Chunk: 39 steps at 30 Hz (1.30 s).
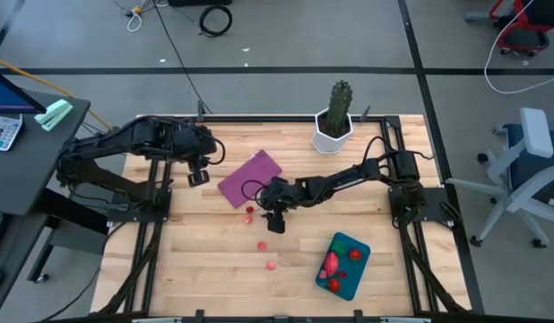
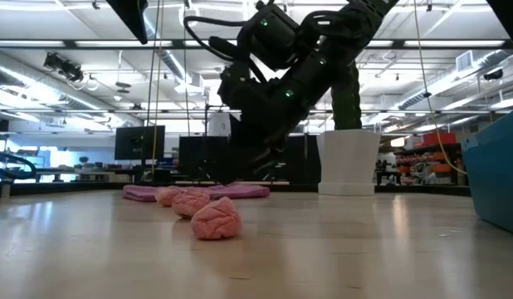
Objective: Pick and placing Produce into tupperware
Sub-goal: Put the peach into the blue bin
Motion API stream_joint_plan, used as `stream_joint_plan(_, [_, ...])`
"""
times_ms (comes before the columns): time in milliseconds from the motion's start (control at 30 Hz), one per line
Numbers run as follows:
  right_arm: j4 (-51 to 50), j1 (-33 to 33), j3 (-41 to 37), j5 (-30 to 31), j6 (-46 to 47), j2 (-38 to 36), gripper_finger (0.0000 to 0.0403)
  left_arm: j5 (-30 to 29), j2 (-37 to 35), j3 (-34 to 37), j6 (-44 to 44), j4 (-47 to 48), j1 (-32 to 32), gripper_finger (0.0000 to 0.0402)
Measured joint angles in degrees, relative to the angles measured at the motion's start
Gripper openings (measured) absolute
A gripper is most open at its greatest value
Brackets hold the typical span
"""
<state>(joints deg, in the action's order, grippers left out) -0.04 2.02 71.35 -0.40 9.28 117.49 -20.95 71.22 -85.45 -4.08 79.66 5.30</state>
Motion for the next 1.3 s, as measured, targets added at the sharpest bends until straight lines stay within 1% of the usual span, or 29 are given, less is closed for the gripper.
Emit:
stream_joint_plan(133, [-0.2, 0.0, 0.0, 0.3, 0.2, 0.0, 0.0237, 0.0, 0.0, 0.0, 0.0, 0.7, 0.0, 0.0126])
stream_joint_plan(333, [0.9, -0.2, 0.0, 3.0, 0.2, 0.0, 0.0241, 0.0, 0.0, 0.0, 0.2, 0.8, 0.0, 0.0130])
stream_joint_plan(533, [0.9, -0.6, 0.0, 3.1, 0.1, 0.0, 0.0251, 0.0, 0.0, 0.0, 0.3, 0.9, 0.0, 0.0134])
stream_joint_plan(700, [1.0, -1.6, 0.0, 2.9, 1.1, -0.1, 0.0252, 0.0, 0.0, 0.0, 0.2, 0.9, 0.0, 0.0129])
stream_joint_plan(767, [1.5, -1.7, 0.0, 2.9, 1.2, -1.1, 0.0252, 0.0, 0.0, 0.0, 0.3, 0.9, 0.0, 0.0127])
stream_joint_plan(933, [9.5, -1.5, 0.1, 2.1, 1.1, -5.6, 0.0252, 0.0, 0.0, 0.0, 0.3, 0.9, 0.0, 0.0128])
stream_joint_plan(1100, [11.4, -2.9, 0.1, 1.9, 0.0, -10.5, 0.0251, 0.0, 0.0, 0.0, 0.6, 0.9, 0.0, 0.0135])
stream_joint_plan(1200, [11.7, -4.6, 2.8, 0.9, 2.5, -10.9, 0.0252, 0.0, 0.0, 0.0, 0.9, 0.9, 0.0, 0.0134])
stream_joint_plan(1300, [10.4, -6.0, 9.1, -2.7, 2.6, -8.3, 0.0252, 0.0, 0.0, 0.0, 0.9, 0.9, 0.0, 0.0131])
